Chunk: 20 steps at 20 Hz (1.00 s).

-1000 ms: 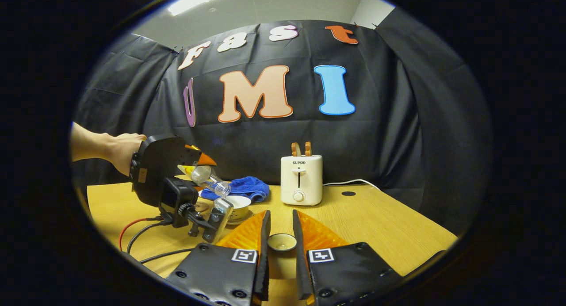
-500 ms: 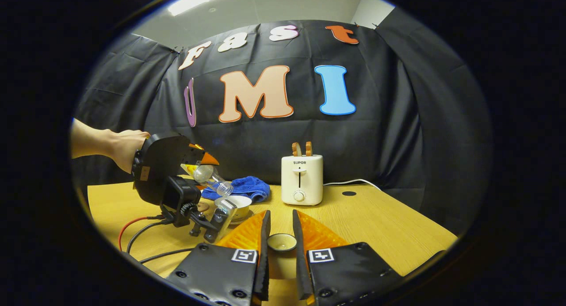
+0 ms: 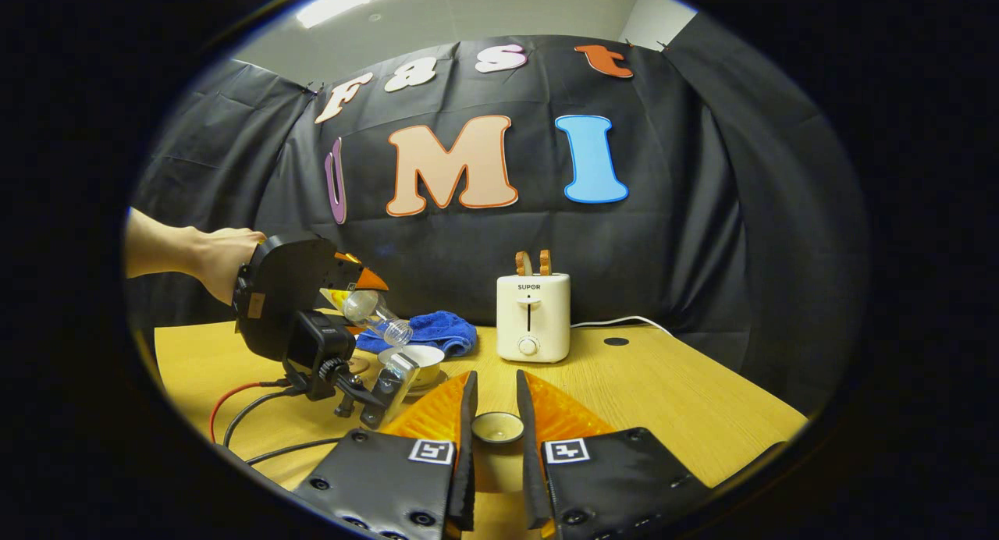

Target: Open the teacup lid with one hand, grasp the water bottle and pour water into the teacup with the other hand; after pouring, place the water bottle on the coaster and then close the teacup lid.

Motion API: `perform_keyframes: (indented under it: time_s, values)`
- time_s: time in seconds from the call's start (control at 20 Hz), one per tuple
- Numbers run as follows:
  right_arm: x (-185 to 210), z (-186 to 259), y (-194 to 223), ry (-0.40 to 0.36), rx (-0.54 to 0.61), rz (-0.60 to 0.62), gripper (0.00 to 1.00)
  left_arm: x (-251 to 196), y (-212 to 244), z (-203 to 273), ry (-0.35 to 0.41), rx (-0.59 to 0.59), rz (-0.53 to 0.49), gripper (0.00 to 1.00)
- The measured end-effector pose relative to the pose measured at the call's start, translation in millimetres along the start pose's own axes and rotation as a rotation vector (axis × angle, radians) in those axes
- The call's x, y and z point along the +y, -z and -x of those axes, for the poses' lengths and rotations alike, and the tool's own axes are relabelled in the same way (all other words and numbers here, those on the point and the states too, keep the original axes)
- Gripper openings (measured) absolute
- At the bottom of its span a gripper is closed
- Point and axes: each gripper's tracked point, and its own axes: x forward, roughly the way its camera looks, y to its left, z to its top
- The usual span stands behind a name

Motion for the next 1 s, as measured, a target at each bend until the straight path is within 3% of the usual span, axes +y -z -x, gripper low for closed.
perform_keyframes:
  time_s: [0.4, 0.55, 0.7, 0.85, 1.0]
  values:
    - [-1, 0, 0, 0.000, 0.000, 0.000, 0.28, -12, 1, -3, 0.007, -0.011, 0.088, 0.67]
    - [0, 0, 0, 0.000, 0.000, 0.001, 0.28, -24, -3, -3, 0.003, -0.037, 0.208, 0.67]
    - [0, 0, 0, 0.001, 0.000, 0.001, 0.28, -18, -5, 3, -0.062, -0.073, 0.345, 0.67]
    - [-1, 2, 1, 0.002, 0.002, 0.002, 0.28, -3, -5, 16, -0.139, -0.118, 0.591, 0.67]
    - [-1, 1, 0, 0.004, 0.002, 0.002, 0.28, 2, 6, 28, -0.167, -0.178, 0.973, 0.66]
